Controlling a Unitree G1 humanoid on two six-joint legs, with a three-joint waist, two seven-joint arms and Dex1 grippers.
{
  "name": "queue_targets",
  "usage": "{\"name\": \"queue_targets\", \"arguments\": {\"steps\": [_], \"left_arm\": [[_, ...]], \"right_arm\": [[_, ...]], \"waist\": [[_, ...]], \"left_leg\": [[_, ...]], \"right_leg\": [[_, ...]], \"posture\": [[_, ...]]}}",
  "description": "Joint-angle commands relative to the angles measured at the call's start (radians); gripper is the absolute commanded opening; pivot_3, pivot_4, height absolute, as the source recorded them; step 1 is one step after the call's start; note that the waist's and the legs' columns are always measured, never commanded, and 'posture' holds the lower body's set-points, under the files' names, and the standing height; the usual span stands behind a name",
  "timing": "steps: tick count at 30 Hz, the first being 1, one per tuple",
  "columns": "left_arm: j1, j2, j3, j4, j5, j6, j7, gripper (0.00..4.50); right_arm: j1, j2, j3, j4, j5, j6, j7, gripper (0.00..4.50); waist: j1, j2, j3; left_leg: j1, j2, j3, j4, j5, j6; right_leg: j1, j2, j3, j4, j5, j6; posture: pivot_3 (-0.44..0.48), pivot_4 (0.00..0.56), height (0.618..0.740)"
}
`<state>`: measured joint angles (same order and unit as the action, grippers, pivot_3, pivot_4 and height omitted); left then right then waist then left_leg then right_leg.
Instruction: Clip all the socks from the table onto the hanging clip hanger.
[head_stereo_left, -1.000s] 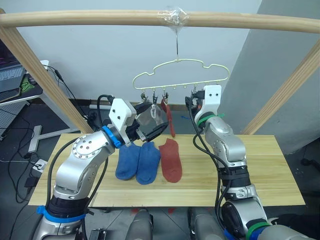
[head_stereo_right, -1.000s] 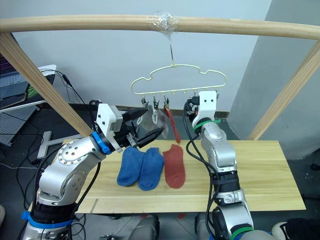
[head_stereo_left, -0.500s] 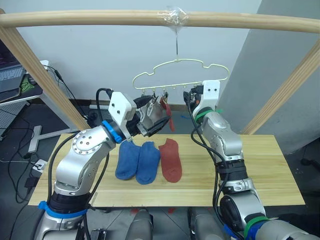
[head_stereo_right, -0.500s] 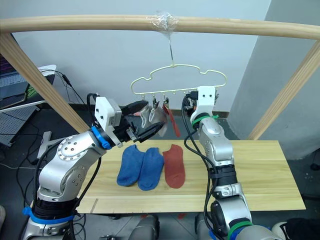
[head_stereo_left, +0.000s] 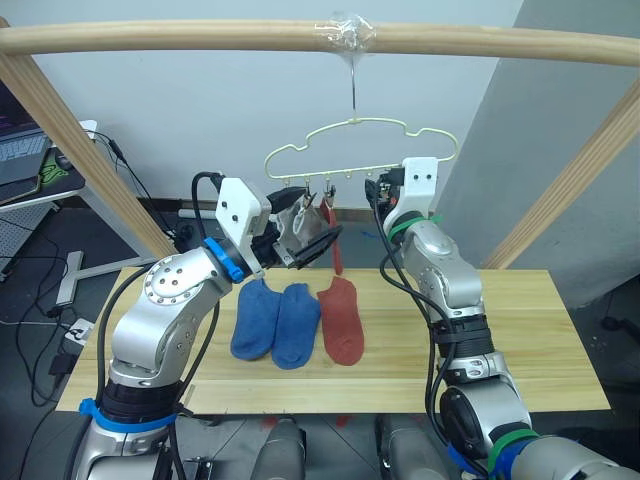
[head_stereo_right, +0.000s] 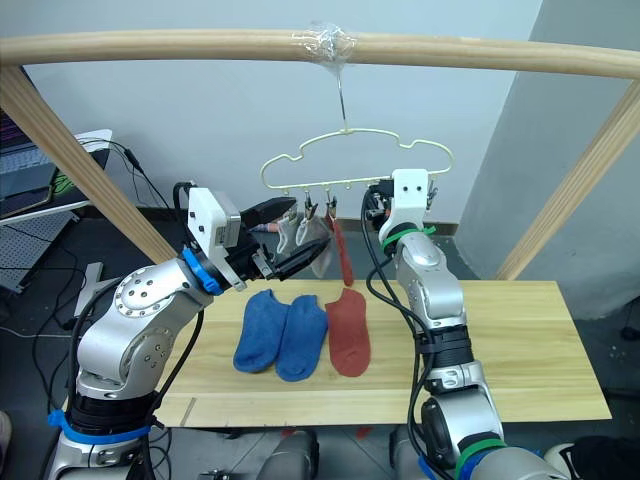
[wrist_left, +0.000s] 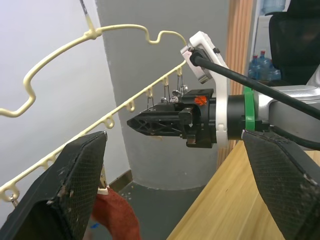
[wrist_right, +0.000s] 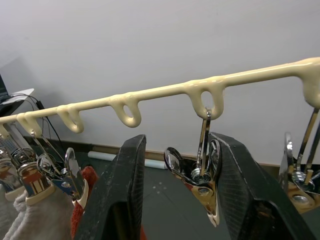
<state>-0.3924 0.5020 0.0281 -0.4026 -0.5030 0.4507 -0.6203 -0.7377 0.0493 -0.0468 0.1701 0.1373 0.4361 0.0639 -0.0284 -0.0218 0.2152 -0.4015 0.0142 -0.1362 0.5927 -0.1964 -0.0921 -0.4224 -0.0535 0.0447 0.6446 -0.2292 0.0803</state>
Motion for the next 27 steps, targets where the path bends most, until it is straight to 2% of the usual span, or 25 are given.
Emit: {"name": "queue_targets", "arguments": {"steps": [1,3,5,8,11,18,20,22,27], "left_arm": [[-0.007,-0.006,0.017,-0.028,-0.008,-0.009,0.004,4.50],[-0.007,-0.008,0.017,-0.031,-0.009,-0.007,0.007,4.50],[-0.009,-0.009,0.015,-0.033,-0.009,-0.006,0.009,4.50],[-0.006,-0.011,0.014,-0.034,-0.008,-0.006,0.009,4.50],[-0.004,-0.014,0.012,-0.035,-0.007,-0.006,0.010,4.50],[0.060,-0.005,-0.054,-0.004,0.065,0.029,0.023,4.50],[0.121,-0.036,-0.121,0.083,0.122,0.096,0.085,4.50],[0.146,-0.073,-0.188,0.169,0.182,0.096,0.114,4.50],[0.158,-0.189,-0.265,0.400,0.300,-0.027,0.162,4.50]], "right_arm": [[-0.033,-0.006,0.006,-0.015,0.001,-0.032,0.009,2.01],[-0.036,-0.014,0.007,-0.008,-0.001,-0.036,0.011,2.01],[-0.039,-0.019,0.006,-0.004,-0.003,-0.040,0.011,1.62],[-0.040,-0.023,0.005,-0.004,-0.002,-0.043,0.012,0.73],[-0.040,-0.027,0.004,-0.004,0.000,-0.044,0.011,0.10],[-0.031,-0.036,0.001,-0.020,0.008,-0.029,0.020,0.03],[-0.024,-0.059,0.007,-0.034,0.009,0.003,0.043,0.03],[-0.017,-0.080,0.013,-0.051,0.005,0.035,0.053,0.03],[0.009,-0.096,0.014,-0.113,0.015,0.088,0.057,0.03]], "waist": [[0.000,0.000,0.000],[0.000,0.000,0.000],[0.000,0.000,0.000],[0.000,0.000,0.000],[0.000,0.000,0.000],[-0.001,0.000,0.000],[-0.001,0.001,0.000],[-0.003,0.002,0.001],[-0.001,0.002,0.001]], "left_leg": [[0.000,0.000,0.000,0.000,0.000,0.000],[0.000,0.000,0.000,0.000,0.000,0.000],[0.000,0.000,0.000,0.000,0.000,0.000],[0.000,0.000,0.000,0.000,0.000,0.000],[0.000,0.000,0.000,0.000,0.000,0.000],[0.000,0.000,0.000,0.000,0.000,0.000],[0.001,0.000,0.000,0.000,0.000,0.000],[0.001,0.000,0.000,0.000,0.000,0.000],[0.001,0.000,-0.001,0.000,0.000,0.000]], "right_leg": [[0.000,0.000,0.000,0.000,0.000,0.000],[0.000,0.000,0.000,0.000,0.000,0.000],[0.000,0.000,0.000,0.000,0.000,0.000],[0.000,0.000,0.000,0.000,0.000,0.000],[0.000,0.000,0.000,0.000,0.000,0.000],[0.000,0.000,0.000,0.000,0.000,0.000],[0.000,0.000,0.000,0.000,0.000,0.000],[0.001,0.000,0.001,0.000,0.000,0.000],[0.001,0.000,0.000,0.001,0.000,0.000]], "posture": [[0.113,0.184,0.740],[0.113,0.186,0.740],[0.113,0.186,0.740],[0.112,0.188,0.740],[0.109,0.191,0.740],[0.091,0.196,0.740],[0.091,0.196,0.740],[0.067,0.202,0.740],[0.023,0.203,0.740]]}}
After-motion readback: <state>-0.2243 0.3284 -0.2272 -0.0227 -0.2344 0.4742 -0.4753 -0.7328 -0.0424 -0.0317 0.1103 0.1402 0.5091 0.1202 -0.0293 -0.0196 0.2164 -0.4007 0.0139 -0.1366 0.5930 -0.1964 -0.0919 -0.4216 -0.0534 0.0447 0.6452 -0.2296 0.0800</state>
